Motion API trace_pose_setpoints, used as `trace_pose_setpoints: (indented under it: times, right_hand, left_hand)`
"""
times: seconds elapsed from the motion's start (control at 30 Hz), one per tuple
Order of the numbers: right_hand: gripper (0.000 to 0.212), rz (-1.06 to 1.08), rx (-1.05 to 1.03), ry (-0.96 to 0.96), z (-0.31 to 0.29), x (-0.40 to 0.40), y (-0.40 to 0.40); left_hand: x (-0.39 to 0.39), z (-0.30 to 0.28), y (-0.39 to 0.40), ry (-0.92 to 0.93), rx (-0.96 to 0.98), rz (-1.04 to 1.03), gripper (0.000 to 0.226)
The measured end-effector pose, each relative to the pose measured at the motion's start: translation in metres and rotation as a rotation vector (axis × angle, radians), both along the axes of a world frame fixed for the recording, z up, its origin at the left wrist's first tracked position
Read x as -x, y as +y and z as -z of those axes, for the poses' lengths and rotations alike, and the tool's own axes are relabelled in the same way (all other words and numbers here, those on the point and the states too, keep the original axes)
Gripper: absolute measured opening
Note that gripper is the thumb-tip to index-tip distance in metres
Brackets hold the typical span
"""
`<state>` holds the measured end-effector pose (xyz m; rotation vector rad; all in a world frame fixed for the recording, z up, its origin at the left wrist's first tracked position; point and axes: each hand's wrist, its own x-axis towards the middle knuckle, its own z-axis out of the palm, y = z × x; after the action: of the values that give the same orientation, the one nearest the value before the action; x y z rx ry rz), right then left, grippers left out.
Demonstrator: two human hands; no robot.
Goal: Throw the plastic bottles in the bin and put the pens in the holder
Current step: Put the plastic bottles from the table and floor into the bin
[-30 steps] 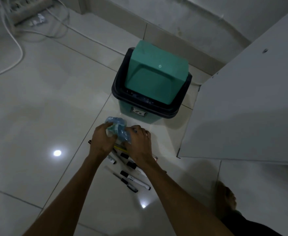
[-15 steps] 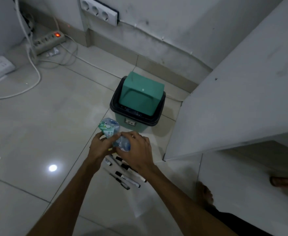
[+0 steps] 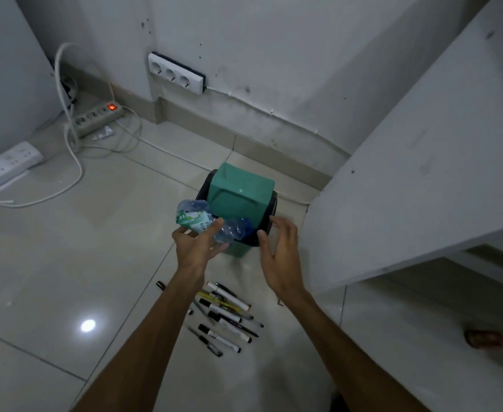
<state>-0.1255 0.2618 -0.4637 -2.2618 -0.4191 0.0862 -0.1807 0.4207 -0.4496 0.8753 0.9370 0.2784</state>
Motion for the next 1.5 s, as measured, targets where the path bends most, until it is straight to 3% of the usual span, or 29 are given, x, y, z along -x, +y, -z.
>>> trace_pose_setpoints:
  times: [0.07, 0.17, 0.4, 0.7, 0.87, 1.03, 1.3, 1.5]
  right_hand:
    - [0.047, 0.033, -0.031, 0.06, 0.005, -0.01, -0.003]
    - [0.051, 0.04, -0.034, 0.11, 0.014, -0.019, -0.001]
    - [0.054, 0.017, -0.088, 0.185, 0.03, -0.027, 0.013]
    - [0.054, 0.05, -0.139, 0.169, 0.043, -0.032, 0.017]
    - [0.055, 0.047, -0.166, 0.174, 0.046, -0.032, 0.015]
    - [0.056, 0.04, -0.167, 0.189, 0.048, -0.033, 0.012]
    - [0.041, 0.131, -0.254, 0.228, 0.05, -0.01, -0.001]
    - [0.027, 0.155, -0.177, 0.227, 0.094, 0.031, -0.025]
  left_hand:
    - [-0.013, 0.002, -0.005, 0.037, -0.009, -0.073, 0.071]
    - [-0.03, 0.005, -0.013, 0.056, -0.019, -0.121, 0.072]
    - [-0.043, 0.02, -0.026, 0.104, -0.229, -0.036, 0.074]
    - [-0.051, 0.029, -0.022, 0.533, -0.73, 0.197, 0.074]
    - [-0.046, 0.027, -0.022, 0.381, -0.869, 0.089, 0.07]
    - [-0.038, 0.042, -0.012, 0.333, -1.178, 0.396, 0.04]
    - [0.002, 0.071, -0.017, 0.296, -1.038, 0.263, 0.02]
    - [0.059, 0.121, -0.02, 0.427, -0.901, 0.473, 0.024]
